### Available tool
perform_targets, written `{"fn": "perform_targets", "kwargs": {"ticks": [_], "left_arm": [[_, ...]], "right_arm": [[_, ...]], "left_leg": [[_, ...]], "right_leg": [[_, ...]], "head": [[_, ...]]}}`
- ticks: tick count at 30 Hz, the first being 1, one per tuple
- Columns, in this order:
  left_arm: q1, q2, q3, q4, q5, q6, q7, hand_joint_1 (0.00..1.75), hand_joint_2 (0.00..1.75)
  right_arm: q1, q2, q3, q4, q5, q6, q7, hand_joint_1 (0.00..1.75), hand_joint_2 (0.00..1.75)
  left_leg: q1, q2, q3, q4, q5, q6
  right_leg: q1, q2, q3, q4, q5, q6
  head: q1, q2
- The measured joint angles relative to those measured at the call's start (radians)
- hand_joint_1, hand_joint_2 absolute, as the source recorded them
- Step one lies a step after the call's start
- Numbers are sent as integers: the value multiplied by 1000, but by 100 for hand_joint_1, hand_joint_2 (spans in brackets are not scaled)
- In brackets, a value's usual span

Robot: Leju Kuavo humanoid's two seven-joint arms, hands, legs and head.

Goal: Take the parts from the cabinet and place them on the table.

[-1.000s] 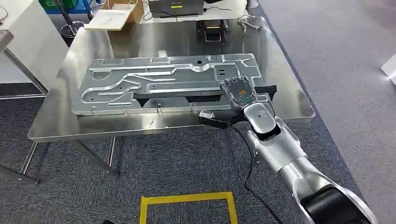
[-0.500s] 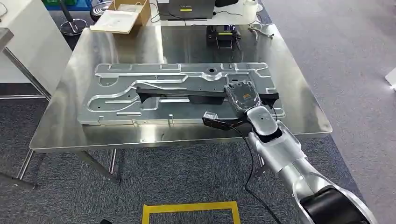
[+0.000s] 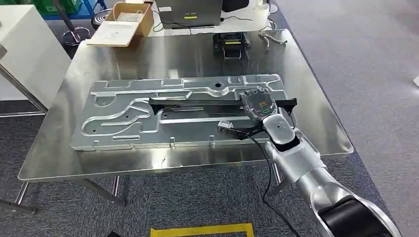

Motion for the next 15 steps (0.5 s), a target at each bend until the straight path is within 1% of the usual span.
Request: {"fn": "perform_targets", "kwargs": {"ticks": [1, 2, 3, 4, 5, 6, 7, 8, 9, 10, 11, 12, 13, 14, 15], "left_arm": [[3, 0, 0, 0, 0, 0, 0, 0, 175], [1, 0, 0, 0, 1, 0, 0, 0, 175], [-1, 3, 0, 0, 1, -1, 0, 0, 175], [3, 3, 0, 0, 1, -2, 0, 0, 175], [4, 4, 0, 0, 1, -2, 0, 0, 175], [2, 4, 0, 0, 1, -3, -1, 0, 175], [2, 4, 0, 0, 1, -3, -2, 0, 175], [1, 4, 0, 0, 1, -3, -3, 0, 175], [0, 4, 0, 0, 1, -3, -3, 0, 175], [-2, 4, 0, 0, 1, -3, -3, 0, 175], [-2, 4, 0, 0, 1, -3, -3, 0, 175], [0, 4, 0, 0, 2, -2, -3, 0, 175], [3, 4, 1, 0, 2, 1, -4, 0, 175], [4, 4, 1, 0, 3, 3, -4, 0, 175], [3, 4, 1, 0, 3, 3, -5, 0, 175]], "right_arm": [[0, 0, 0, 3, 0, 0, 0, 175, 175], [-1, 0, 0, 6, 0, -2, 0, 175, 175], [-2, 0, 0, 7, 0, -6, 0, 175, 175], [-4, 1, -1, 7, 1, -8, -1, 175, 175], [-6, 1, -1, 8, 1, -11, -3, 175, 175], [-9, 1, -2, 8, 0, -12, -3, 175, 175], [-9, 1, -4, 8, 0, -12, -6, 175, 175], [-13, 1, -6, 10, 0, -12, -6, 175, 175], [-13, 1, -8, 11, -1, -12, -6, 175, 175], [-11, 2, -8, 13, -1, -12, -8, 175, 175], [-6, 2, -9, 16, -2, -12, -8, 175, 175], [-2, 2, -10, 19, -2, -12, -9, 175, 175], [1, 2, -11, 23, -3, -12, -9, 175, 175], [1, 2, -13, 24, -3, -12, -9, 175, 175], [1, 2, -14, 24, -3, -13, -9, 175, 175]], "left_leg": [[2, 2, 15, -66, 46, 1], [-6, 4, 12, -74, 3, 7], [-9, 6, 18, -82, 11, 25], [-11, 4, 17, -84, 17, 36], [-9, 7, 22, -86, 9, 46], [-6, 5, 35, -89, 12, 53], [-5, 4, 46, -96, 10, 58], [-5, 4, 54, -98, 5, 63], [-5, 4, 59, -99, 0, 68], [-5, 4, 64, -98, -6, 70], [-6, 2, 70, -98, -12, 71], [-6, -1, 78, -98, -17, 71], [-6, -2, 87, -97, -24, 68], [-6, -4, 97, -96, -32, 67], [-7, -5, 109, -96, -41, 64]], "right_leg": [[0, 0, 3, 3, -12, 6], [2, 2, 6, 8, -16, 12], [4, 4, -1, 11, -23, 20], [3, 3, 6, 11, -23, 26], [7, 3, 10, 10, -26, 29], [4, 3, 14, 14, -29, 36], [0, 2, 1, 47, -29, 39], [-1, 2, -35, 107, -35, 44], [-1, 1, -85, 182, -58, 46], [-2, 2, -133, 248, -87, 49], [-4, 1, -176, 300, -114, 53], [-6, 1, -202, 314, -117, 55], [-6, 1, -206, 288, -93, 52], [-6, 1, -191, 226, -42, 48], [-5, 1, -161, 139, 24, 42]], "head": [[0, 0], [0, 0], [0, 0], [0, 0], [0, 0], [0, 0], [1, 0], [0, 0], [0, 0], [0, 0], [0, 0], [0, 0], [0, 0], [0, 0], [0, 0]]}}
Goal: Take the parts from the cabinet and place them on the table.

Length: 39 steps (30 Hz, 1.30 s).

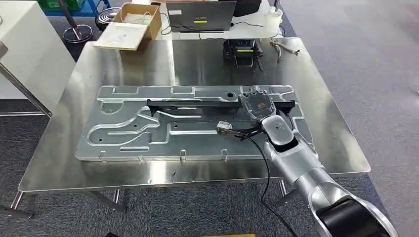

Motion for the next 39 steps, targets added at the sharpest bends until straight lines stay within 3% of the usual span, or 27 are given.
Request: {"fn": "perform_targets", "kwargs": {"ticks": [1, 2, 3, 4, 6, 7, 8, 11, 12, 13, 14, 16, 17, 18, 19, 22, 24, 26, 27, 28, 29, 31, 32, 35, 37, 38, 39], "left_arm": [[-1, 0, 0, 0, 0, 0, -2, 0, 175], [-1, -2, 0, 0, 0, 0, -3, 0, 175], [-3, -1, 0, 0, -1, 2, -3, 0, 175], [-1, -1, 0, 0, -2, 3, -3, 0, 175], [-1, 0, 0, 0, -2, 4, -2, 0, 175], [-2, 0, 0, 0, -2, 4, -3, 0, 175], [-4, -1, 0, 0, -2, 4, -3, 0, 175], [-3, 2, 0, 0, -2, 5, -3, 0, 175], [0, 2, 0, 0, -2, 5, -3, 0, 175], [1, 2, 0, 0, -2, 5, -3, 0, 175], [1, 2, 0, 0, -2, 5, -3, 0, 175], [-1, 4, 0, 0, -2, 6, -3, 0, 175], [-2, 4, 0, 0, -2, 6, -3, 0, 175], [-3, 4, 0, 0, -2, 6, -3, 0, 175], [0, 4, 0, 0, -2, 6, -3, 0, 175], [2, 4, 0, 0, -2, 8, -3, 0, 175], [0, 5, 0, 0, -2, 8, -4, 0, 175], [0, 5, 0, 0, -2, 8, -4, 0, 175], [0, 4, 0, 0, -2, 8, -3, 0, 175], [1, 4, 0, 0, -2, 9, -3, 0, 175], [0, 4, 0, 0, -2, 9, -3, 0, 175], [-2, 4, 0, 0, -2, 8, -4, 0, 175], [-2, 5, 0, 0, -2, 9, -3, 0, 175], [-4, 5, 0, 0, -2, 9, -4, 0, 175], [-4, 5, 0, 0, -2, 9, -3, 0, 175], [-4, 4, 0, 0, -2, 9, -3, 0, 175], [-5, 4, 0, 0, -2, 9, -4, 0, 175]], "right_arm": [[0, 0, -2, 0, 0, 0, 0, 175, 175], [0, 0, -2, 3, 0, -2, 0, 175, 175], [-2, 0, -3, 4, 0, -6, -2, 175, 175], [-1, 0, -3, 3, 0, -12, -3, 175, 175], [-3, 0, -3, 3, 0, -17, -5, 175, 175], [-3, 4, -3, 3, 0, -17, -6, 175, 175], [-5, 4, -3, 3, 0, -16, -6, 175, 175], [-4, 6, -3, 3, 0, -16, -6, 175, 175], [-4, 6, -3, 3, 0, -16, -6, 175, 175], [-3, 6, -3, 4, 0, -16, -6, 175, 175], [-3, 6, -3, 4, 0, -16, -6, 175, 175], [-3, 6, -3, 4, 0, -16, -6, 175, 175], [-3, 6, -3, 4, 0, -16, -5, 175, 175], [-4, 6, -4, 5, 0, -15, -3, 175, 175], [-4, 6, -4, 6, 0, -15, 0, 175, 175], [-2, 3, -9, 10, 0, -15, 3, 175, 175], [-6, 2, -11, 11, 0, -15, 4, 175, 175], [1, 2, -11, 14, 0, -15, 4, 175, 175], [5, 1, -11, 16, 0, -16, 3, 175, 175], [6, 0, -11, 16, 0, -16, 2, 175, 175], [5, 1, -11, 16, 0, -16, 2, 175, 175], [2, 0, -11, 16, 0, -16, 2, 175, 175], [-1, 1, -11, 16, 0, -16, 2, 175, 175], [-2, 3, -11, 15, 0, -17, -2, 175, 175], [-4, 3, -11, 14, 0, -17, -3, 175, 175], [-5, 6, -11, 15, 0, -16, -3, 175, 175], [-5, 7, -10, 15, 0, -16, -4, 175, 175]], "left_leg": [[0, 0, 9, 0, -8, -3], [-2, -1, 13, 3, -14, -9], [-4, -3, 7, 1, -19, -16], [-3, -3, 11, 0, -22, -24], [-5, -3, 22, 5, -21, -33], [-1, 1, 19, 19, -37, -36], [-2, 2, 4, 57, -58, -39], [-1, 3, -118, 281, -160, -50], [0, 3, -139, 312, -162, -53], [0, 3, -138, 297, -141, -54], [1, 4, -116, 238, -102, -53], [1, 4, -34, 57, -5, -49], [0, 4, -19, 7, -3, -44], [-7, 5, -23, 11, -44, -34], [-8, 4, -21, 11, -16, -28], [4, 10, -15, -1, 13, -7], [2, 17, -17, -5, 18, 1], [1, 22, -21, -4, 19, 2], [2, 22, -22, -3, 19, 2], [2, 23, -22, -3, 18, 1], [3, 23, -22, -2, 18, 0], [7, 22, -21, 5, 13, -8], [5, 21, -23, 9, 9, -15], [1, 17, -23, 7, 8, -34], [7, 16, -23, 7, 4, -48], [7, 16, -28, 26, -11, -50], [8, 16, -53, 85, -51, -51]], "right_leg": [[2, 0, 28, -82, 63, -11], [9, 1, 33, -119, 74, -16], [13, 1, 34, -121, 52, -19], [15, 3, 34, -122, 68, -23], [12, 4, 48, -126, 61, -35], [7, 2, 63, -135, 62, -40], [6, 0, 70, -136, 58, -45], [10, -2, 72, -136, 53, -53], [10, -2, 72, -135, 52, -53], [10, -1, 73, -134, 52, -53], [10, 0, 73, -133, 51, -52], [9, 0, 73, -128, 49, -48], [11, 0, 72, -122, 48, -45], [13, 3, 65, -118, 50, -38], [14, 3, 62, -118, 48, -31], [14, 8, 60, -116, 49, -16], [12, 4, 23, -28, -20, -5], [5, 4, -47, 131, -94, 3], [2, 3, -70, 183, -106, 7], [-3, 2, -67, 179, -93, 10], [-8, 0, -40, 132, -61, 12], [-14, -2, 54, -36, 13, 13], [-15, -2, 87, -104, 8, 13], [-2, -1, 86, -103, 8, -4], [-9, -3, 92, -115, 15, -22], [-8, -5, 94, -117, 16, -28], [-7, -6, 94, -117, 15, -36]], "head": [[0, 0], [0, 0], [0, 0], [0, 0], [0, 0], [-1, 0], [0, 0], [0, 0], [0, 0], [0, 0], [0, 0], [0, 0], [0, 0], [0, 0], [0, 0], [0, 0], [0, 0], [0, 0], [0, 0], [0, 0], [0, 0], [0, 0], [0, 0], [0, 0], [0, 0], [0, 0], [0, 0]]}}
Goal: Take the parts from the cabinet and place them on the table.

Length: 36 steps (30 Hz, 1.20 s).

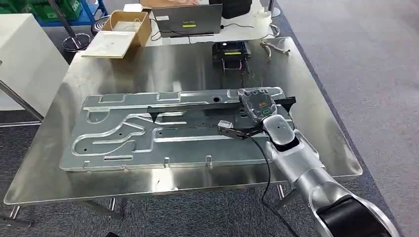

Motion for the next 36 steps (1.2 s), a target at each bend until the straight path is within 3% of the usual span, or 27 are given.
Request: {"fn": "perform_targets", "kwargs": {"ticks": [2, 3, 4, 5, 6, 8, 9, 12, 14, 15, 17, 18, 19, 20, 21, 23, 24, 28, 29, 31, 32, 33, 34, 35, 36], "left_arm": [[4, 1, 0, 0, 0, 0, 0, 0, 175], [5, 1, 0, 0, 0, 0, 0, 0, 175], [5, 1, 0, 0, 0, 0, 0, 0, 175], [5, 1, 0, 0, 0, 0, 0, 0, 175], [5, 2, 0, 0, 0, 0, 0, 0, 175], [4, 3, 0, 0, 0, 0, 0, 0, 175], [3, 4, 0, 0, 0, 0, 0, 0, 175], [4, 4, 0, 0, 0, 0, 0, 0, 175], [3, 3, 0, 0, 0, 0, 0, 0, 175], [2, 3, 0, 0, 0, 0, 0, 0, 175], [3, 3, 0, 0, 0, 0, 0, 0, 175], [3, 3, 0, 0, 0, 0, 0, 0, 175], [4, 3, 0, 0, 0, 0, 0, 0, 175], [4, 3, 0, 0, 0, 0, 0, 0, 175], [4, 3, 0, 0, 0, 0, 0, 0, 175], [2, 2, 0, 0, 0, 0, 0, 0, 175], [1, 2, 0, 0, 0, 0, 0, 0, 175], [1, 2, 0, 0, 0, 0, 0, 0, 175], [1, 2, 0, 0, 0, 0, 0, 0, 175], [0, 2, 0, 0, 0, 0, 0, 0, 175], [2, 3, 0, 0, 0, 0, 0, 0, 175], [4, 3, 0, 0, 0, 0, 0, 0, 175], [6, 3, 0, 0, 0, 0, 0, 0, 175], [6, 3, 0, 0, 0, 0, 0, 0, 175], [6, 3, 0, 0, 0, 0, 0, 0, 175]], "right_arm": [[2, 0, 0, 0, 0, 0, 0, 175, 175], [4, 1, 0, 0, 0, 0, 0, 175, 175], [5, 0, 0, 0, 0, 0, 0, 175, 175], [5, 1, 0, 0, 0, 0, 0, 175, 175], [5, 1, 0, 0, 0, 1, 0, 175, 175], [5, 0, 0, 0, 0, 1, 1, 175, 175], [3, 0, 0, 0, 0, 1, 2, 175, 175], [1, 0, 0, 0, 0, 1, 3, 175, 175], [2, -1, 0, 0, 0, 1, 3, 175, 175], [1, -1, -1, 0, 0, 1, 3, 175, 175], [3, -2, -1, 2, 0, 1, 4, 175, 175], [8, -2, 0, 3, 0, 1, 4, 175, 175], [9, -2, 0, 5, 0, 1, 4, 175, 175], [9, -3, 0, 5, 0, 1, 4, 175, 175], [8, -3, 0, 5, 0, 1, 4, 175, 175], [4, -3, 0, 5, 0, 1, 3, 175, 175], [2, -3, 0, 5, 0, 1, 3, 175, 175], [0, -3, 0, 4, 0, 0, 1, 175, 175], [0, -2, 0, 3, 0, 0, 1, 175, 175], [-1, 1, 0, 3, 0, 0, 1, 175, 175], [-1, 1, 0, 3, 0, 0, 1, 175, 175], [1, 1, 0, 3, 0, 0, 1, 175, 175], [3, 2, 0, 3, 0, 1, 1, 175, 175], [4, 2, 0, 3, 0, 1, 0, 175, 175], [3, 2, 0, 3, 0, 1, 0, 175, 175]], "left_leg": [[0, 0, -74, 163, -76, -3], [0, 0, -104, 227, -95, -4], [0, 0, -116, 248, -89, -2], [-1, 0, -102, 213, -58, 0], [-1, 0, -69, 141, -16, 4], [-2, 0, 15, -31, 59, 14], [-9, 0, 28, -65, 45, 16], [-14, -1, 24, -65, 55, 26], [-5, 3, 29, -82, 68, 41], [-5, 2, 28, -85, 71, 48], [-5, 3, 25, -84, 72, 50], [-6, 3, 24, -84, 72, 50], [-6, 3, 23, -83, 72, 50], [-5, 2, 24, -82, 71, 50], [-5, 2, 25, -80, 70, 48], [-4, 0, 26, -77, 65, 41], [-8, 0, 24, -75, 63, 37], [-9, -2, 27, -82, 65, 12], [-6, -2, 23, -77, 58, 7], [-5, -2, -6, -1, 6, 2], [-4, -2, -53, 101, -45, -1], [-5, -2, -87, 175, -74, -4], [-5, -2, -114, 231, -86, -5], [-5, -2, -119, 237, -75, -3], [-5, -2, -100, 194, -42, -1]], "right_leg": [[5, 0, -1, 1, -1, -4], [7, 1, -2, 2, -1, -5], [9, 2, -1, 3, -1, -5], [11, 3, -1, 4, -2, -6], [11, 3, -1, 6, -2, -5], [12, 3, 0, 10, -4, -2], [20, 4, -4, 13, -6, 4], [14, 6, -6, 7, 3, 21], [11, 5, -9, 18, -7, 33], [12, 5, -26, 55, -38, 36], [9, 5, -96, 203, -116, 43], [6, 5, -129, 272, -139, 46], [5, 5, -146, 306, -142, 48], [4, 4, -140, 292, -121, 49], [2, 3, -114, 236, -83, 48], [-1, 3, -23, 59, 0, 43], [1, 3, -6, 19, -11, 40], [11, 4, -5, 10, -8, 17], [2, 2, 1, -1, -1, 6], [4, 0, 5, -4, -1, -5], [7, 0, 4, -4, -2, -6], [8, 0, 4, -4, -3, -8], [10, 1, 4, -3, -3, -8], [11, 2, 4, -1, -3, -9], [12, 3, 4, 1, -4, -8]], "head": [[0, 0], [0, 0], [0, 0], [0, 0], [0, 0], [0, 0], [0, 0], [0, 0], [0, 0], [0, 0], [0, 0], [0, 0], [0, 0], [0, 0], [0, 0], [0, 0], [0, 0], [0, 0], [0, 0], [0, 0], [0, 0], [0, 0], [0, 0], [0, 0], [0, 0]]}}
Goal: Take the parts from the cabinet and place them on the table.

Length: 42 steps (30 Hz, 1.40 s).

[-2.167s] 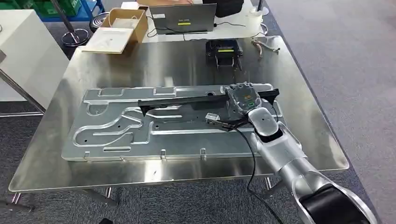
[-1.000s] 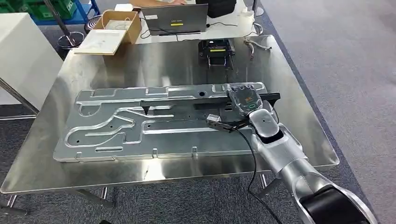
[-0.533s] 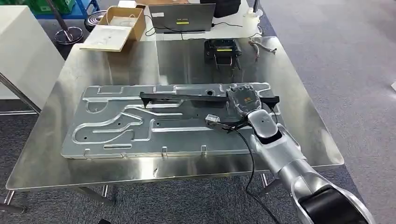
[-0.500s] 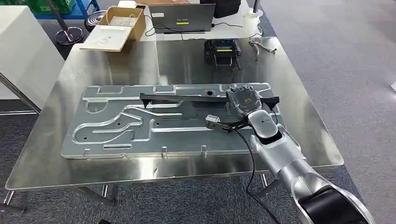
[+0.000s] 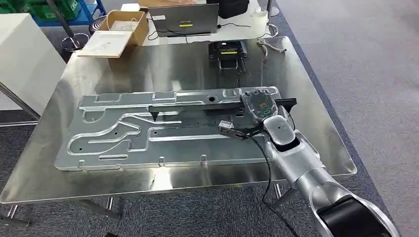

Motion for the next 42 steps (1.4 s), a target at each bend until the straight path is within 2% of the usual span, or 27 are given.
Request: {"fn": "perform_targets", "kwargs": {"ticks": [2, 3, 4, 7, 9, 12, 13, 14, 15, 16, 17, 18, 19, 22, 24, 25, 27, 28, 29, 30, 31, 33, 34, 37, 39, 40, 42], "left_arm": [[-1, 1, 0, 0, 0, 0, 0, 0, 175], [-2, 2, 0, 0, 0, 0, 0, 0, 175], [-3, 2, 0, 0, 0, 0, 0, 0, 175], [-2, 2, 0, 0, 0, 0, 0, 0, 175], [-3, 2, 0, 0, 0, 0, 0, 0, 175], [-3, 2, 0, 0, 0, 0, 0, 0, 175], [-3, 2, 0, 0, 0, 0, 0, 0, 175], [-2, 2, 0, 0, 0, 0, 0, 0, 175], [-1, 2, 0, 0, 0, 0, 0, 0, 175], [-2, 1, 0, 0, 0, 0, 0, 0, 175], [-3, 1, 0, 0, 0, 0, 0, 0, 175], [-3, 0, 0, 0, 0, 0, 0, 0, 175], [-4, 0, 0, 0, 0, 0, 0, 0, 175], [-4, 0, 0, 0, 0, 0, 0, 0, 175], [-4, 0, 0, 0, 0, 0, 0, 0, 175], [-5, 0, 0, 0, 0, 0, 0, 0, 175], [-2, 1, 0, 0, 0, 0, 0, 0, 175], [-1, 1, 0, 0, 0, 0, 0, 0, 175], [0, 0, 0, 0, 0, 0, 0, 0, 175], [0, 0, 0, 0, 0, 0, 0, 0, 175], [0, 0, 0, 0, 0, 0, 0, 0, 175], [-1, 1, 0, 0, 0, 0, 0, 0, 175], [-3, 2, 0, 0, 0, 0, 0, 0, 175], [-1, 2, 0, 0, 0, 0, 0, 0, 175], [-2, 1, 0, 0, 0, 0, 0, 0, 175], [-3, 1, 0, 0, 0, 0, 0, 0, 175], [-3, 1, 0, 0, 0, 0, 0, 0, 175]], "right_arm": [[-1, 0, 0, 0, 0, 0, 0, 175, 175], [-1, 0, 0, 0, 0, 0, 1, 175, 175], [-2, 0, 0, 0, 0, 0, 2, 175, 175], [-1, 0, 0, 0, 0, 0, 2, 175, 175], [-2, -1, -1, 0, 0, 0, 3, 175, 175], [2, -3, -1, 2, 0, 0, 4, 175, 175], [6, -3, -1, 2, 0, 0, 4, 175, 175], [7, -3, -1, 2, 0, 0, 4, 175, 175], [7, -3, -1, 2, 0, 0, 4, 175, 175], [5, -3, -1, 2, 0, 0, 4, 175, 175], [3, -3, -1, 2, 0, 0, 3, 175, 175], [0, -3, -1, 2, 0, 0, 3, 175, 175], [-3, -3, -1, 1, 0, 0, 3, 175, 175], [-2, -3, -1, 1, 0, 0, 2, 175, 175], [-3, -1, -1, 0, 0, 0, 1, 175, 175], [-4, 0, -1, 0, 0, 0, 1, 175, 175], [-3, 0, -1, 0, 0, 0, 1, 175, 175], [-1, 0, 0, 0, 0, 0, 1, 175, 175], [1, 0, 0, 0, 0, 0, 1, 175, 175], [1, 0, 0, 0, 0, 0, 1, 175, 175], [1, 0, 0, 0, 0, 0, 1, 175, 175], [0, 0, 0, 0, 0, 0, 1, 175, 175], [0, 0, 0, 0, 0, 0, 2, 175, 175], [-1, 0, 0, 0, 0, 0, 3, 175, 175], [-1, -1, -1, 0, 0, 0, 3, 175, 175], [-2, -2, -1, 0, 0, 0, 3, 175, 175], [-1, -3, -1, 2, 0, 0, 4, 175, 175]], "left_leg": [[0, 0, 84, -174, 89, 7], [-1, 0, 116, -241, 107, 13], [-8, 0, 127, -264, 96, 16], [-13, -1, 123, -263, 101, 28], [-3, 3, 130, -281, 114, 43], [-3, 4, 126, -283, 117, 52], [-3, 4, 125, -282, 117, 52], [-3, 3, 125, -282, 117, 52], [-3, 3, 126, -281, 116, 52], [-2, 2, 127, -278, 114, 49], [-1, 1, 129, -275, 111, 46], [-1, 0, 129, -272, 107, 41], [-10, -2, 124, -266, 103, 34], [-7, -3, 127, -275, 107, 18], [-2, -3, 124, -263, 96, 8], [-2, -3, 108, -224, 66, 5], [-2, -3, 38, -71, -11, -1], [-2, -3, 5, 2, -37, -3], [-2, -2, -16, 43, -40, -3], [-2, -2, -10, 27, -17, -2], [-2, -2, 18, -34, 22, 1], [-2, -2, 102, -207, 102, 10], [-6, -3, 124, -258, 96, 15], [-13, -3, 125, -265, 100, 25], [-1, 0, 131, -283, 114, 42], [-4, 0, 132, -287, 117, 46], [-4, 2, 129, -286, 119, 54]], "right_leg": [[1, 1, 1, 5, -3, 3], [1, 1, 1, 7, -5, 6], [9, 3, -3, 12, -8, 11], [3, 4, -2, 3, 0, 29], [2, 5, -6, 19, -14, 39], [-2, 3, -103, 221, -124, 53], [-3, 3, -135, 283, -143, 56], [-6, 3, -147, 307, -139, 57], [-7, 2, -137, 281, -112, 58], [-9, 1, -105, 215, -70, 57], [-9, 0, -55, 117, -21, 54], [-9, -1, -15, 37, 7, 50], [-2, 0, -6, 11, -9, 45], [4, 1, -9, 12, -6, 27], [-6, -2, -1, -3, 3, 12], [-6, -2, 1, -6, 3, 5], [-4, -2, -1, -5, 3, 1], [-3, -2, -1, -5, 3, 0], [-1, -2, -1, -4, 3, -1], [-1, -1, -1, -2, 2, -1], [-1, 0, -1, 0, 1, -1], [-1, 1, 0, 5, -1, 3], [4, 1, -2, 7, -3, 7], [2, 4, -6, 4, 3, 26], [1, 3, -8, 7, -2, 36], [1, 3, -18, 34, -24, 42], [-2, 3, -83, 171, -100, 51]], "head": [[0, 0], [0, 0], [0, 0], [0, 0], [0, 0], [0, 0], [0, 0], [0, 0], [0, 0], [0, 0], [0, 0], [0, 0], [0, 0], [0, 0], [0, 0], [0, 0], [0, 0], [0, 0], [0, 0], [0, 0], [0, 0], [0, 0], [0, 0], [0, 0], [0, 0], [1, 0], [1, 0]]}}
